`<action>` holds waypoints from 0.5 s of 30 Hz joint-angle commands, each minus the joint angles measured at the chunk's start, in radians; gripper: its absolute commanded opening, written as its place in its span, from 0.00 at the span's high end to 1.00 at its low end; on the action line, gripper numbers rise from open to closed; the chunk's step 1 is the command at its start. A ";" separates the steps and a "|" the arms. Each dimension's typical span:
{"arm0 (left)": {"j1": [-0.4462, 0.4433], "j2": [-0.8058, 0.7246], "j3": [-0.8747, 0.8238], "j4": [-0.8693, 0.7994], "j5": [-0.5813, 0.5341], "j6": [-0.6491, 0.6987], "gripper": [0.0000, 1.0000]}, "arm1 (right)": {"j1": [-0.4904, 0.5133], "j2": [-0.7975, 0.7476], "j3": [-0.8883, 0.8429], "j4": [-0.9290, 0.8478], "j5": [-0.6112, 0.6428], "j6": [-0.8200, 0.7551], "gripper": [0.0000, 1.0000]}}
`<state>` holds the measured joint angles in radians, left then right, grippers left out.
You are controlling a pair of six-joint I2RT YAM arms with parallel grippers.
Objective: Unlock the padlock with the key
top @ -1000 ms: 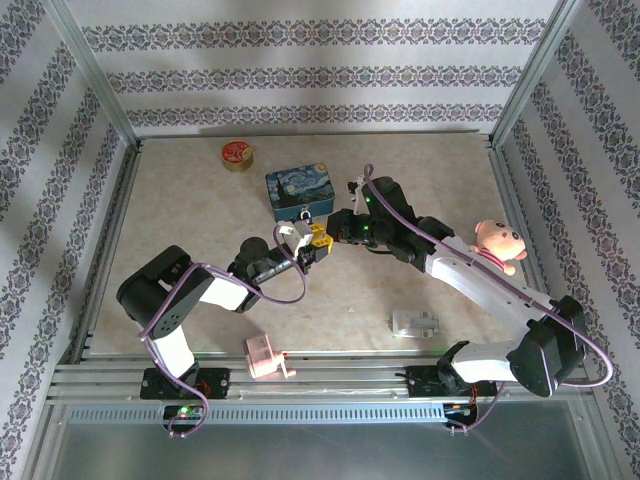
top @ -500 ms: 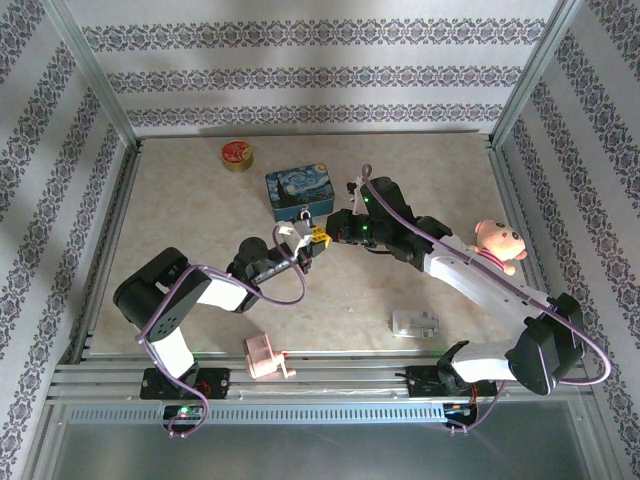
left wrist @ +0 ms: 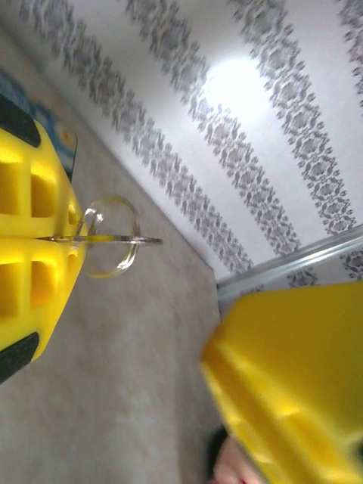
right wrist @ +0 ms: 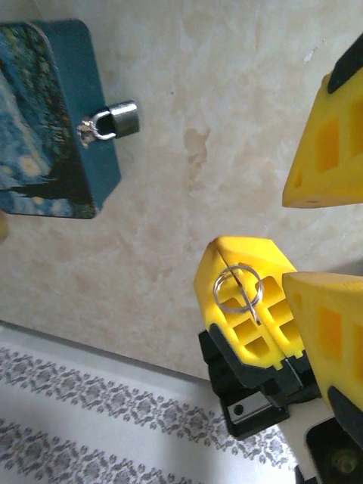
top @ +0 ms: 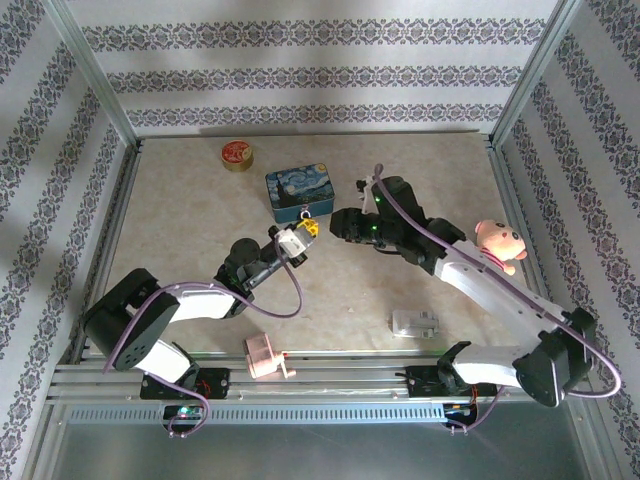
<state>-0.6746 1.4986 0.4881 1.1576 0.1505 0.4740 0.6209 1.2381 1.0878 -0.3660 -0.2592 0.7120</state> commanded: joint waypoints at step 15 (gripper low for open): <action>-0.099 0.094 -0.013 0.240 -0.166 0.531 1.00 | 0.003 0.002 -0.076 0.131 -0.126 0.115 0.66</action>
<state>-0.7547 1.5700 0.4862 1.2888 0.0071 0.9482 0.6178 1.2240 1.0065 -0.2726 -0.3504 0.8062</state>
